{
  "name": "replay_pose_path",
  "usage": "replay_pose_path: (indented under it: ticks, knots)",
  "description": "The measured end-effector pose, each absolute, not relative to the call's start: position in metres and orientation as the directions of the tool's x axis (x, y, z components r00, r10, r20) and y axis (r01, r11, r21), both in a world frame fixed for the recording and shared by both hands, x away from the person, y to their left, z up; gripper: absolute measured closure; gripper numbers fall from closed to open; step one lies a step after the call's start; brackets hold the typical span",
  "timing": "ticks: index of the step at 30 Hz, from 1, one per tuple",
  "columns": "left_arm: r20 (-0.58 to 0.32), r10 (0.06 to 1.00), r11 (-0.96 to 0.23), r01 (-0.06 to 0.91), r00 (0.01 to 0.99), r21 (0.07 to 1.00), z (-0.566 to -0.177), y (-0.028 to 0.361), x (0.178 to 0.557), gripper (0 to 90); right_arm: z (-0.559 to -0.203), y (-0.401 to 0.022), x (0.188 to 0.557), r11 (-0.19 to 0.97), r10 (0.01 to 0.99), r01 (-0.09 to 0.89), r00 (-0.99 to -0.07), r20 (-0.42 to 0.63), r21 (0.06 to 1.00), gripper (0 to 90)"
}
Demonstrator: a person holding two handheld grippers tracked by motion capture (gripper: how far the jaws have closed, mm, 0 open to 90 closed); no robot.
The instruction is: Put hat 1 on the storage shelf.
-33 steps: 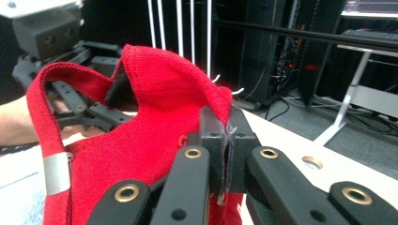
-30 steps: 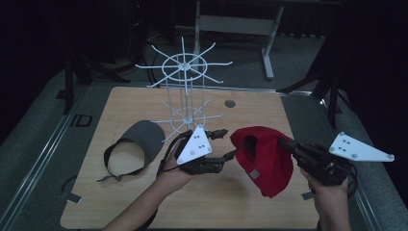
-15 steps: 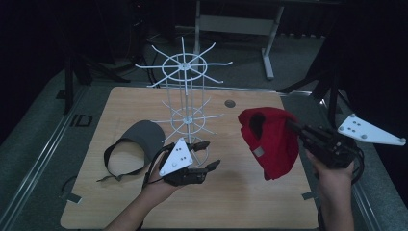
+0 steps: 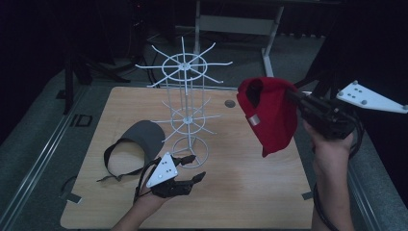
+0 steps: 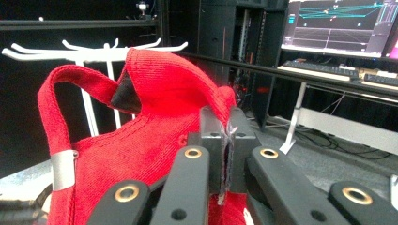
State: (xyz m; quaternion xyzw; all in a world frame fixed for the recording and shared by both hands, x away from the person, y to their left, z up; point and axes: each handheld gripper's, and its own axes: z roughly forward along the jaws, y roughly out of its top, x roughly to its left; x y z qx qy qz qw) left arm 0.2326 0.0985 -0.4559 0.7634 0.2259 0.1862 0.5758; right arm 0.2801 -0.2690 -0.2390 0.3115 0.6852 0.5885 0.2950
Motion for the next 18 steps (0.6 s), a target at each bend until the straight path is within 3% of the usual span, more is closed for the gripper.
replay_pose_path:
  ticks: [8, 18]
  knots:
    - [0.019, 0.580, -0.228, 0.140, 0.814, 0.964, -0.467, 0.106, 0.230, 41.3, -0.218, -0.247, 0.294, 0.121, 0.783, 0.078, -0.620, -0.047, 0.990, 88.3]
    - [0.009, 0.600, -0.221, 0.154, 0.800, 0.963, -0.473, 0.112, 0.228, 41.3, -0.220, -0.224, 0.302, 0.143, 0.762, 0.092, -0.646, -0.050, 0.985, 88.2]
